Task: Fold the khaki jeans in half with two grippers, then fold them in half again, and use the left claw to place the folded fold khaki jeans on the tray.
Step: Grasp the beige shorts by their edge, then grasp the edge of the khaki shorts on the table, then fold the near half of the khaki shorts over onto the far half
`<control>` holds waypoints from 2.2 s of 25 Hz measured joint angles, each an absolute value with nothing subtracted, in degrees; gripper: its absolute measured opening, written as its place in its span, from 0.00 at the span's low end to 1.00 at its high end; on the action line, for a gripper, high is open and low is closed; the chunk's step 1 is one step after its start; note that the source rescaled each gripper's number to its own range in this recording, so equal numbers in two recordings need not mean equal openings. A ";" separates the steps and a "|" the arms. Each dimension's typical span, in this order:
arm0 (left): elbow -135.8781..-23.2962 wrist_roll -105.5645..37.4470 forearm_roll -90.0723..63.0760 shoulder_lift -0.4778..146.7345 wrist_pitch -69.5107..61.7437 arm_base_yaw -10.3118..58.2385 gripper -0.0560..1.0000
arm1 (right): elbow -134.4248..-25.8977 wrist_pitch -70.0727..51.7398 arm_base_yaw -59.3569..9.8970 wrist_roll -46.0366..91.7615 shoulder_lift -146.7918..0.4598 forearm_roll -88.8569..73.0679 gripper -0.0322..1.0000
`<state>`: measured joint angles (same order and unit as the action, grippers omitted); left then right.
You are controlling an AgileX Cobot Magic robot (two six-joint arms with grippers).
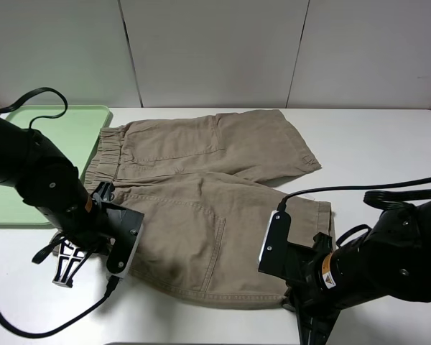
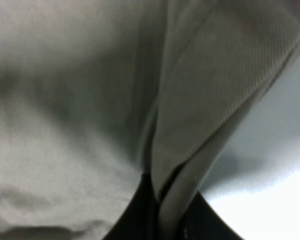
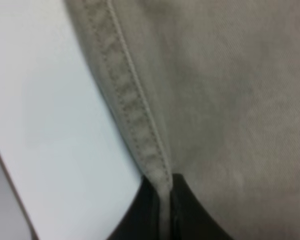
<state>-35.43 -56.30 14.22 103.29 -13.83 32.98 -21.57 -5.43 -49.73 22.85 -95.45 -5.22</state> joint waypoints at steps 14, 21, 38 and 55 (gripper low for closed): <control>-34.71 -50.52 13.24 97.52 -12.49 32.98 0.06 | -26.67 -17.39 -49.68 18.05 -95.12 -5.22 0.03; -34.64 -48.86 13.24 89.85 -17.13 32.98 0.05 | -34.24 -31.46 -49.68 13.88 -88.85 -5.22 0.03; -34.64 -48.81 13.24 78.41 -24.52 32.98 0.05 | -55.98 -52.42 -47.43 -2.72 -78.07 11.43 0.03; -39.75 -45.09 13.78 81.56 -6.59 19.68 0.05 | -67.66 -48.72 -34.95 6.32 -86.80 11.32 0.03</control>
<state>-39.75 -45.09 13.78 81.56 -6.59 19.68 -67.66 -48.72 -34.95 6.32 -86.80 11.32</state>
